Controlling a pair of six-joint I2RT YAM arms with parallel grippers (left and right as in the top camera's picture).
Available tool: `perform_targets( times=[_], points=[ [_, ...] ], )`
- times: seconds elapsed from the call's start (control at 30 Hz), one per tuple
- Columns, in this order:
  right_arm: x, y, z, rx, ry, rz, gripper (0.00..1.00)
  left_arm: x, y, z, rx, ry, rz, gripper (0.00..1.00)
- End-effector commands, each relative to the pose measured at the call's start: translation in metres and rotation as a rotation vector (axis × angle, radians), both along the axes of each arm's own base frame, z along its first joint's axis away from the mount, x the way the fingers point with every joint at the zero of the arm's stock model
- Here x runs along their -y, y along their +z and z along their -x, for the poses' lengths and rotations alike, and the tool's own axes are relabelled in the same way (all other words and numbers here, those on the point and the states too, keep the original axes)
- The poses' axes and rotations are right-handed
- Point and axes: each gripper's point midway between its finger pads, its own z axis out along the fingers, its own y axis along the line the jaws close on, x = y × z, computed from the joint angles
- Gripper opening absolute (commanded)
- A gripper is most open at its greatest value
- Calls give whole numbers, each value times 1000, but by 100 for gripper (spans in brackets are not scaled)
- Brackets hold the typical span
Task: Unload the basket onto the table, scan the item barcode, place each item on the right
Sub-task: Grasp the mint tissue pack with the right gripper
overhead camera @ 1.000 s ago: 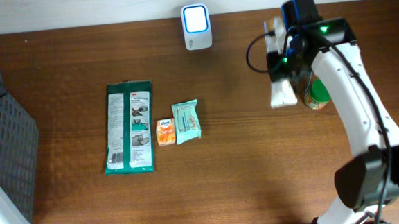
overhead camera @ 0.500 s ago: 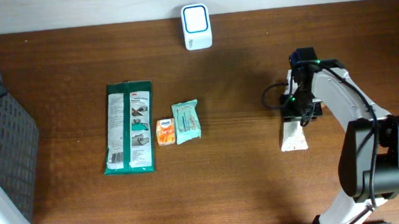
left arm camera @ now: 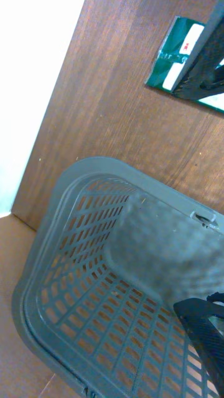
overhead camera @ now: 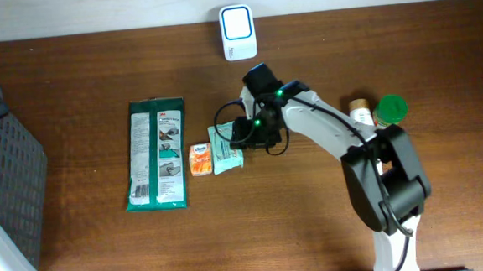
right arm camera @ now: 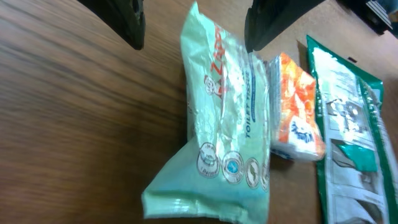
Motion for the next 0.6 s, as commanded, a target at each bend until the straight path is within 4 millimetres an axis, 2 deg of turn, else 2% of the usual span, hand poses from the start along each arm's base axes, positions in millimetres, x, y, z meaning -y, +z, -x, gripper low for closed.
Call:
perform_targets(
  times=[0.0,0.03,0.07,0.1,0.13,0.17,0.23,0.3,0.33,0.4,0.43,0.5,0.53,0.57],
  points=[
    [-23,-29,24,-93,45,-16,48,0,2,0,0,-8,-8,99],
    [-25,-32,25,-93,50,-15,46,0,2,0,0,-9,-8,99],
    [-25,-32,24,-90,50,-16,38,0,2,0,0,-9,-8,99],
    [-22,-33,22,-80,45,2,14,0,2,0,0,-9,-8,99],
    [-19,-34,20,-70,39,18,4,0,2,0,0,-9,-8,99],
    [-17,-30,16,-61,30,13,4,0,2,0,0,-9,-8,99],
    [-15,-6,7,24,76,-16,4,0,2,0,0,-9,-8,99],
    [1,42,-6,180,61,38,4,0,2,0,0,-9,-8,99],
    [12,56,-5,222,60,84,4,0,2,0,0,-9,-8,99],
    [40,67,0,256,52,217,4,0,2,0,0,-9,-8,99],
    [78,69,10,255,55,404,4,0,2,0,0,-9,-8,99],
    [128,69,25,222,61,684,4,0,2,0,0,-9,-8,99],
    [146,71,30,222,60,814,4,0,2,0,0,-8,-8,99],
    [144,70,28,238,71,838,4,0,2,0,0,-9,-8,99]
  ],
)
